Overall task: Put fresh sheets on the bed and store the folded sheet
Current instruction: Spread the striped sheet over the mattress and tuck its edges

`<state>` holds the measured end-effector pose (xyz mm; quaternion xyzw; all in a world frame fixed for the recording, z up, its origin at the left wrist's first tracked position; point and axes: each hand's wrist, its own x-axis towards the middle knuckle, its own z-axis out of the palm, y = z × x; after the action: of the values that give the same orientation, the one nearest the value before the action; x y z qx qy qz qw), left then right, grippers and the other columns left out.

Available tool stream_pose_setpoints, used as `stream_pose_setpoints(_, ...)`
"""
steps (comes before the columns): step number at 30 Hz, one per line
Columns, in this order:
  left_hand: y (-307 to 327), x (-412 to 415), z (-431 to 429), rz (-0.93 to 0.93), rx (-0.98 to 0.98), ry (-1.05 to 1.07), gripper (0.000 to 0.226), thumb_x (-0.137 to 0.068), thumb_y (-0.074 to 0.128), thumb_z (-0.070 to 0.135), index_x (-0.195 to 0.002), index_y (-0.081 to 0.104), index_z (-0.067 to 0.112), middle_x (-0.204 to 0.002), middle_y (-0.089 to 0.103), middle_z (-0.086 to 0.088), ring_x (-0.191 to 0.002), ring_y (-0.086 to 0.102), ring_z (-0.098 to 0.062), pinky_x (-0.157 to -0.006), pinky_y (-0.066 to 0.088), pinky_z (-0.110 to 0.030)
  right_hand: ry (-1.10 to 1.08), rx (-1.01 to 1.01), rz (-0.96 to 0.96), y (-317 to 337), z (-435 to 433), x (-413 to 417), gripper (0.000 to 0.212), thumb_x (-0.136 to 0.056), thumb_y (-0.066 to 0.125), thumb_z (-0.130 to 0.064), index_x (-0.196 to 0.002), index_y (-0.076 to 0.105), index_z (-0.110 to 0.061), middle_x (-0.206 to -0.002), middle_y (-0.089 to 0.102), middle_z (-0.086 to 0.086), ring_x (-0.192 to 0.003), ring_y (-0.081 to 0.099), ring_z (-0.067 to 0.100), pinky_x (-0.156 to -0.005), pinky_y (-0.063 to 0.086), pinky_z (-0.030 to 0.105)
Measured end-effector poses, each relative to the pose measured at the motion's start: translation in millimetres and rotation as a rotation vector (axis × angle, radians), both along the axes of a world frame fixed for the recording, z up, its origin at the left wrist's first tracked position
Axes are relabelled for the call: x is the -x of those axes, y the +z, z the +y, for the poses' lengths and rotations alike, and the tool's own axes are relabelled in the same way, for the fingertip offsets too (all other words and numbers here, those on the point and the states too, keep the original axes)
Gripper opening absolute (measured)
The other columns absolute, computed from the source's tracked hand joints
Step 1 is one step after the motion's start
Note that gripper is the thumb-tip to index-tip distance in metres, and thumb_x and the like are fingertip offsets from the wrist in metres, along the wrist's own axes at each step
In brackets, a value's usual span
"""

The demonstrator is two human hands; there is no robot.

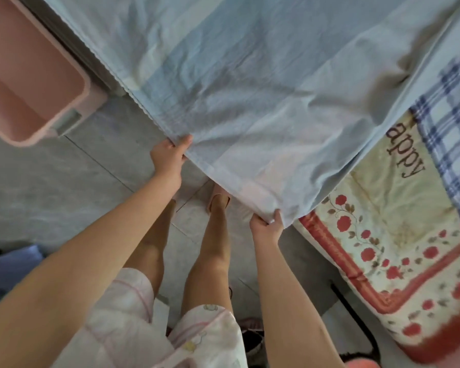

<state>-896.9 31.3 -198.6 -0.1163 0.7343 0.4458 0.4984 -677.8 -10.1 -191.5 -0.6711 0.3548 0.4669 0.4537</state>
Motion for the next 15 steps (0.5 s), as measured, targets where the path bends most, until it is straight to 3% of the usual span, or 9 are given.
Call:
stream_pose_setpoints(2,9.6,-3.9,1.7,0.034,0.012,0.025,0.025,-0.083,0.070,0.012,-0.070,0.050,0.017,-0.076,0.053,0.004,-0.071,0.053,-0.003,-0.064,0.047,-0.017,0.056,0.000,-0.063,15.1,1.2,-15.3,0.036,-0.088,0.062,-0.016,-0.124,0.057,-0.016,-0.117,0.063,0.004,-0.105,0.062,0.024,-0.087,0.053,0.031)
stream_pose_setpoints(4,16.2,-9.1,3.7,0.017,0.020,0.059,0.023,-0.086,0.068,0.014,-0.074,0.049,0.018,-0.080,0.051,0.005,-0.075,0.052,-0.005,-0.064,0.046,-0.017,0.190,0.035,-0.122,30.3,2.6,-30.8,0.027,-0.095,0.052,-0.017,-0.121,0.059,-0.016,-0.115,0.063,0.002,-0.095,0.062,0.020,-0.068,0.055,0.025)
stream_pose_setpoints(6,18.0,-16.2,3.7,-0.046,0.007,0.061,0.009,-0.089,0.064,0.015,-0.089,0.055,0.017,-0.093,0.058,0.000,-0.090,0.057,-0.014,-0.074,0.048,-0.024,0.354,0.081,-0.217,45.7,-0.4,-43.4,0.023,-0.094,0.054,-0.021,-0.115,0.060,-0.015,-0.106,0.064,-0.001,-0.083,0.062,0.016,-0.053,0.051,0.020)
stream_pose_setpoints(9,14.2,-35.1,-6.2,-0.148,-0.004,0.005,0.020,-0.088,0.064,0.012,-0.107,0.058,0.015,-0.118,0.061,-0.011,-0.111,0.057,-0.025,-0.093,0.047,-0.039,0.606,0.072,-0.417,48.0,-19.9,-58.3,0.015,-0.086,0.066,-0.030,-0.090,0.062,-0.016,-0.089,0.066,-0.001,-0.083,0.064,0.019,-0.066,0.054,0.030)
stream_pose_setpoints(12,10.0,-61.5,-21.7,-0.286,-0.072,-0.061,0.016,-0.087,0.064,0.008,-0.100,0.057,0.013,-0.110,0.063,-0.012,-0.102,0.062,-0.025,-0.082,0.054,-0.037,0.752,0.080,-0.554,49.8,-31.1,-59.7,0.026,-0.089,0.061,-0.033,-0.074,0.050,-0.016,-0.074,0.058,-0.001,-0.068,0.055,0.015,-0.064,0.049,0.032)
stream_pose_setpoints(15,12.5,-99.4,-41.0,-0.426,-0.057,-0.258,0.011,-0.089,0.062,0.010,-0.097,0.055,0.007,-0.100,0.063,-0.010,-0.091,0.062,-0.019,-0.078,0.051,-0.030,0.815,0.010,-0.715,50.2,-41.4,-65.5,0.036,-0.094,0.056,-0.022,-0.067,0.032,-0.015,-0.061,0.034,-0.002,-0.049,0.032,0.007,-0.051,0.034,0.018)
